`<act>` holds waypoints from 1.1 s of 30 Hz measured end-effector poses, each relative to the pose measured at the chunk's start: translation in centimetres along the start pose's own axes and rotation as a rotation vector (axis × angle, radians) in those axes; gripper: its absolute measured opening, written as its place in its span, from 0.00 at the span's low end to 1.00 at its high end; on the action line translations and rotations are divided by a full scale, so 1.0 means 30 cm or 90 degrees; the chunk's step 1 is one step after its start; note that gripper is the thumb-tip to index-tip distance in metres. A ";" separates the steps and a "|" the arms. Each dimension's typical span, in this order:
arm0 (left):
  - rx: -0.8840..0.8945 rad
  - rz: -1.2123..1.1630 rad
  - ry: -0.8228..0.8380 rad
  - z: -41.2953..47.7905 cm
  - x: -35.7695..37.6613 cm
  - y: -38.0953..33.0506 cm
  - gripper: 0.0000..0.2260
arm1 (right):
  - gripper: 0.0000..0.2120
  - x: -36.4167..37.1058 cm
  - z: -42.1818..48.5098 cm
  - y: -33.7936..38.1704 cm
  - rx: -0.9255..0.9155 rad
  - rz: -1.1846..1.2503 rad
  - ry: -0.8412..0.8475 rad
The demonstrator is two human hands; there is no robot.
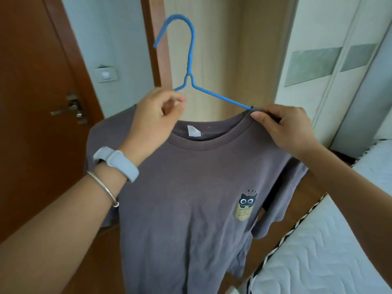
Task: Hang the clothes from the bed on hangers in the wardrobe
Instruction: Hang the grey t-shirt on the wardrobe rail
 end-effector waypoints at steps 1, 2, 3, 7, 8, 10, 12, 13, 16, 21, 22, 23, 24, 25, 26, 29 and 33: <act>-0.057 -0.082 0.036 0.036 0.051 0.032 0.06 | 0.14 0.013 0.031 -0.023 0.014 -0.009 -0.008; -0.108 -0.171 0.063 0.070 0.103 0.060 0.06 | 0.15 0.024 0.062 -0.047 0.025 -0.018 -0.016; -0.140 -0.249 0.067 0.101 0.151 0.084 0.06 | 0.15 0.034 0.091 -0.070 0.027 -0.028 -0.022; -0.199 -0.467 0.031 0.255 0.309 0.115 0.07 | 0.12 0.036 0.199 -0.150 0.062 -0.078 -0.027; -0.208 -0.482 0.038 0.298 0.345 0.120 0.06 | 0.12 0.032 0.225 -0.167 0.081 -0.095 -0.035; -0.227 -0.494 0.054 0.378 0.420 0.143 0.06 | 0.12 0.027 0.278 -0.195 0.112 -0.132 -0.052; -0.254 -0.525 0.050 0.440 0.490 0.167 0.08 | 0.13 0.027 0.331 -0.214 0.140 -0.165 -0.061; -0.270 -0.548 0.039 0.465 0.524 0.178 0.08 | 0.13 0.025 0.356 -0.225 0.155 -0.178 -0.063; -0.291 -0.638 0.040 0.531 0.621 0.190 0.05 | 0.15 0.003 0.433 -0.266 0.198 -0.192 -0.078; -0.305 -0.819 0.173 0.648 0.751 0.174 0.05 | 0.09 -0.040 0.560 -0.258 0.240 -0.187 -0.158; -0.298 -0.821 0.195 0.684 0.770 0.174 0.06 | 0.10 -0.027 0.593 -0.239 0.237 -0.200 -0.170; -0.289 -0.829 0.199 0.726 0.786 0.177 0.07 | 0.11 -0.002 0.630 -0.219 0.233 -0.218 -0.176; -0.287 -0.838 0.185 0.772 0.800 0.186 0.09 | 0.12 0.028 0.668 -0.196 0.230 -0.245 -0.181; -0.295 -0.845 0.156 0.821 0.811 0.202 0.10 | 0.12 0.063 0.706 -0.175 0.225 -0.270 -0.185; -0.305 -0.843 0.119 0.869 0.819 0.228 0.11 | 0.11 0.096 0.746 -0.157 0.217 -0.283 -0.184; -0.336 -0.807 0.026 0.986 0.837 0.336 0.12 | 0.10 0.180 0.870 -0.113 0.168 -0.218 -0.061; -0.378 -0.804 -0.078 1.143 0.829 0.490 0.12 | 0.11 0.259 1.015 -0.063 0.110 -0.142 0.181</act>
Point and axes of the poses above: each hand's wrist, its own z-axis towards the middle knuckle, its own x-axis out of the palm, y = z × x, the point moved 1 cm from there along z, towards the middle knuckle, and after that the axes turned 11 degrees about x, right-handed, at the moved point
